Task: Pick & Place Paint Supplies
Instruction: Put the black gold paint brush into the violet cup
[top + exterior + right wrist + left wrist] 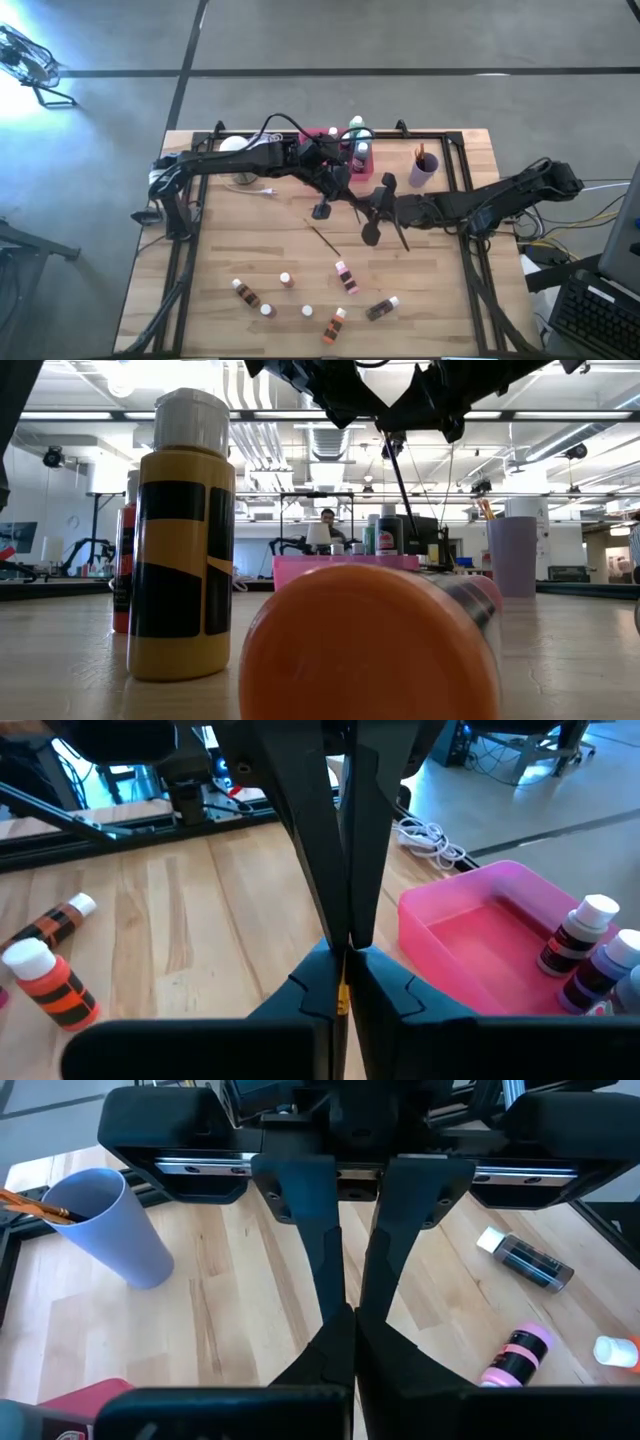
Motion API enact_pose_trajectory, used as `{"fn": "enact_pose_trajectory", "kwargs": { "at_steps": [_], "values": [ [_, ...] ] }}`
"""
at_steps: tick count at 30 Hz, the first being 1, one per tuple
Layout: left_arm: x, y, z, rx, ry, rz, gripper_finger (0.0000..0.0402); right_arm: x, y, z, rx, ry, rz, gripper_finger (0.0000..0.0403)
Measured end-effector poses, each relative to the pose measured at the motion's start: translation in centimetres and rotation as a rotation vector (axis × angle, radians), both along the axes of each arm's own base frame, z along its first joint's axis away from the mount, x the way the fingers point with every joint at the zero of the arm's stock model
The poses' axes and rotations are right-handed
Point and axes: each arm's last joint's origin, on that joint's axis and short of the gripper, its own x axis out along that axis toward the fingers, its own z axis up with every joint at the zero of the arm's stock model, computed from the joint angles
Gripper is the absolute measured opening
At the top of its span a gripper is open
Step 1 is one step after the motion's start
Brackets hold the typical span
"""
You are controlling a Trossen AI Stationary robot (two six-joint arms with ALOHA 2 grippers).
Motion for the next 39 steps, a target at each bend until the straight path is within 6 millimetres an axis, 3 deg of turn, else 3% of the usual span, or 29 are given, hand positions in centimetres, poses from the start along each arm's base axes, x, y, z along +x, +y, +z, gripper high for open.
{"fn": "enact_pose_trajectory", "kwargs": {
  "at_steps": [7, 14, 19, 24, 30, 39],
  "values": [
    [0.0, 0.0, 0.0, 0.019, -0.007, -0.010, 0.0018, 0.0, -0.1, 0.0, -0.002, 0.003, -0.001, 0.0012],
    [0.0, 0.0, 0.2, 0.069, -0.022, -0.027, 0.0090, 0.0, -0.1, -0.2, -0.015, 0.018, 0.003, 0.0013],
    [-1.1, 0.7, 1.0, 0.194, -0.004, 0.126, 0.0145, -0.5, -0.2, -0.4, -0.021, 0.061, -0.013, 0.0012],
    [-2.8, 2.7, -0.1, 0.131, 0.017, 0.227, 0.0170, -3.1, -1.1, -0.2, -0.038, 0.149, -0.244, 0.0012],
    [-4.7, 4.5, -4.1, 0.036, -0.075, 0.343, 0.0172, -7.3, -1.4, 1.0, -0.092, 0.120, -0.493, 0.0012],
    [-6.8, 4.0, -6.7, -0.028, -0.382, 0.387, 0.0172, -11.0, -1.9, 2.4, -0.340, -0.097, -0.829, 0.0012]
  ]
}}
